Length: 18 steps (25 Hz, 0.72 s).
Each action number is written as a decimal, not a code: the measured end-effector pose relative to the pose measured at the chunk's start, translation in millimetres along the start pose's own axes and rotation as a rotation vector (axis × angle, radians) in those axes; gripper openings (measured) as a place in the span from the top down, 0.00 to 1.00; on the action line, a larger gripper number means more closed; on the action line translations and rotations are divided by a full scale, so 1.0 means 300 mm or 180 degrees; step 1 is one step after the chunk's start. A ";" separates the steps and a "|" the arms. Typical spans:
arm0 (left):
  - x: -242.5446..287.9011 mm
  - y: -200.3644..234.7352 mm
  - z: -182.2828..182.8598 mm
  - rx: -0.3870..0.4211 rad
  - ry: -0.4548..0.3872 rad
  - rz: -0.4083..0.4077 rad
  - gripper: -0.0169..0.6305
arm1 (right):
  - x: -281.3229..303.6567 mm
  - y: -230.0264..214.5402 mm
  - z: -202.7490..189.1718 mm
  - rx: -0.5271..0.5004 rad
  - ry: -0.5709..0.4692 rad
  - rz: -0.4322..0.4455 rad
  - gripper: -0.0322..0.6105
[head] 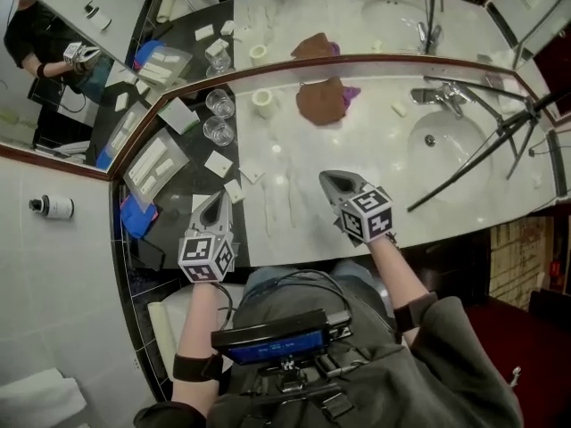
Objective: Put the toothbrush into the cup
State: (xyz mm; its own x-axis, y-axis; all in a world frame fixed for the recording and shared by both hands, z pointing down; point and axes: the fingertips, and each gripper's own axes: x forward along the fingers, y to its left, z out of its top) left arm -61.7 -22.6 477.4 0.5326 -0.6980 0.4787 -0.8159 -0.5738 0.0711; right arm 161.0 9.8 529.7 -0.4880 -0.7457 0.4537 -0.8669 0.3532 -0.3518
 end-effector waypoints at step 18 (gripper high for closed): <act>0.056 0.251 -0.082 0.0623 0.0159 -0.1256 0.97 | 0.171 0.286 -0.298 0.0363 0.0635 -0.1229 0.90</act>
State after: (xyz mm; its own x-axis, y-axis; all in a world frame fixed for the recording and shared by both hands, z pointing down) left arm -119.8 -67.0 512.4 0.7794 -0.3903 0.4900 -0.4916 -0.8659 0.0922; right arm 52.5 52.3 596.0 -0.1507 -0.6830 0.7147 -0.9780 -0.0025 -0.2086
